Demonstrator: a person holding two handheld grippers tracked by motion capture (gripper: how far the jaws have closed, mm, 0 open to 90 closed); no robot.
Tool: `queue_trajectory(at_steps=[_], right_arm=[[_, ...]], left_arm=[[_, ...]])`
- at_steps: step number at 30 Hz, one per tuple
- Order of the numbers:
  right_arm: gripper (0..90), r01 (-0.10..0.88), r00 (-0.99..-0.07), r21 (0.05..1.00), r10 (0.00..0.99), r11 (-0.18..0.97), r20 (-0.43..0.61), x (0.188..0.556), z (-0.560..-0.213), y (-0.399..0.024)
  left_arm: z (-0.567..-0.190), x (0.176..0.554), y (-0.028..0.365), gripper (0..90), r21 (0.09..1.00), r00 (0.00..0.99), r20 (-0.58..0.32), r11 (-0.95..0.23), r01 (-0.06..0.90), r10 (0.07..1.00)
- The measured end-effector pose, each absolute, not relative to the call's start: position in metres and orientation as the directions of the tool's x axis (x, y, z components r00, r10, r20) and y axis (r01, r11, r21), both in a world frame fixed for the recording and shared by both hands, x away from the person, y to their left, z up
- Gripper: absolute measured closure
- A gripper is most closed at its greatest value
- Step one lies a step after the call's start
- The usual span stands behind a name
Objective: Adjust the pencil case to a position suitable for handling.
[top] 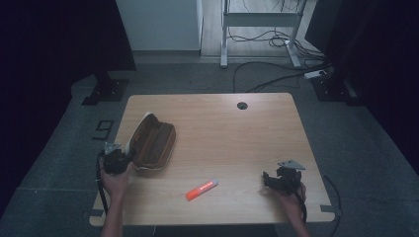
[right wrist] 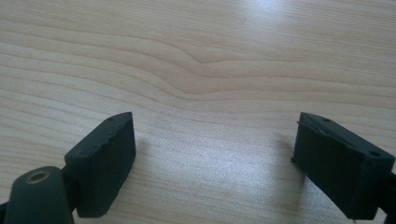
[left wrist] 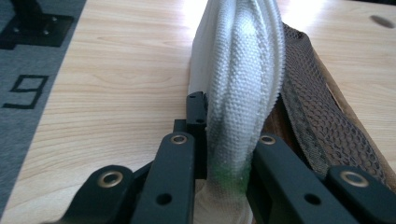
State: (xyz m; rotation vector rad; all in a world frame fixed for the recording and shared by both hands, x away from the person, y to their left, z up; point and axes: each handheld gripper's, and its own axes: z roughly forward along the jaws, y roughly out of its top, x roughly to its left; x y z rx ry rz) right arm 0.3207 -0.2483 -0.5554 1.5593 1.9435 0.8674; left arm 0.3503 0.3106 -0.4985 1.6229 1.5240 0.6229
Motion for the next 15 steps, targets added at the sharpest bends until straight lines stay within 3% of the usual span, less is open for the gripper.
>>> queue_trajectory(at_steps=[10, 15], right_arm=[[12.6, 0.658, -0.221, 0.739, 0.975, 0.142, 0.009, 0.321, -0.555, -0.248], [12.6, 0.658, -0.221, 0.739, 0.975, 0.142, 0.009, 0.321, -0.555, -0.248]], left_arm=[[-0.49, 0.343, 0.31, 84.4, 0.831, 0.233, -0.255, 0.09, 0.549, 0.938], [-0.484, 0.34, 0.307, 84.4, 0.838, 0.265, -0.247, 0.068, 0.541, 0.932]])
